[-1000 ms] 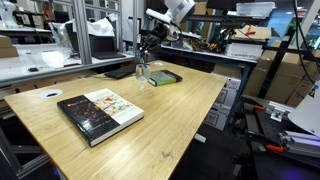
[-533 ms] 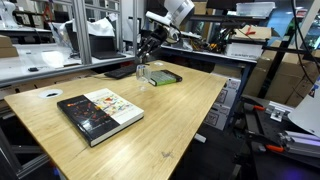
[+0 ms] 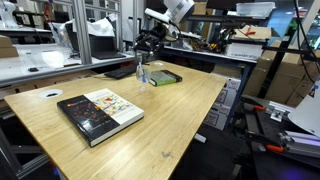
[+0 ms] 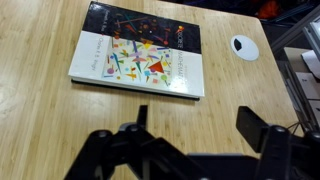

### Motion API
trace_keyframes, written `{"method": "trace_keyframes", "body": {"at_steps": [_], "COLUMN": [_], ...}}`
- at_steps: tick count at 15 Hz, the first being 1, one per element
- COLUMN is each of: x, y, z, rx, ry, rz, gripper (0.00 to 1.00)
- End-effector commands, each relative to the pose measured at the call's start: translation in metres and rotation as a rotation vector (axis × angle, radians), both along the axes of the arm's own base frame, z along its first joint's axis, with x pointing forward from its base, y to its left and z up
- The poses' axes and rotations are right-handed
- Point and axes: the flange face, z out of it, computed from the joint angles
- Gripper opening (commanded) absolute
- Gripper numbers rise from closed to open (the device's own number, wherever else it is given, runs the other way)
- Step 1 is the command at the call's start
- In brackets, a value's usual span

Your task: Put the pen in the glass

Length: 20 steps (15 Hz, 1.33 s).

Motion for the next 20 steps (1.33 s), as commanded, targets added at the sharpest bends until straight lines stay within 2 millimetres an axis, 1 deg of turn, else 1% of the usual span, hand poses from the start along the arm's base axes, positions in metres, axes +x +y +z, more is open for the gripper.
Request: {"method": "trace_keyframes", "body": {"at_steps": [1,6,8,15,17,20], "x": [-0.005,-0.011,-0.016,-0.034,-0.038,-0.043], "y": [0.012,0.041,0.047,0.055,0.058,0.063], "z": [0.020,0.049,0.062,0.103,0.110,0.113], "rx": [-0.076,-0.225,-0.279,-0.453,-0.501,-0.570], "ry": [0.042,0.130,0.160,0.220,0.235,0.261], "rz": [-0.037,-0.057,-0.071,-0.134,-0.154,-0.179], "gripper": [1.00,1.00,1.00,1.00,1.00,1.00]}}
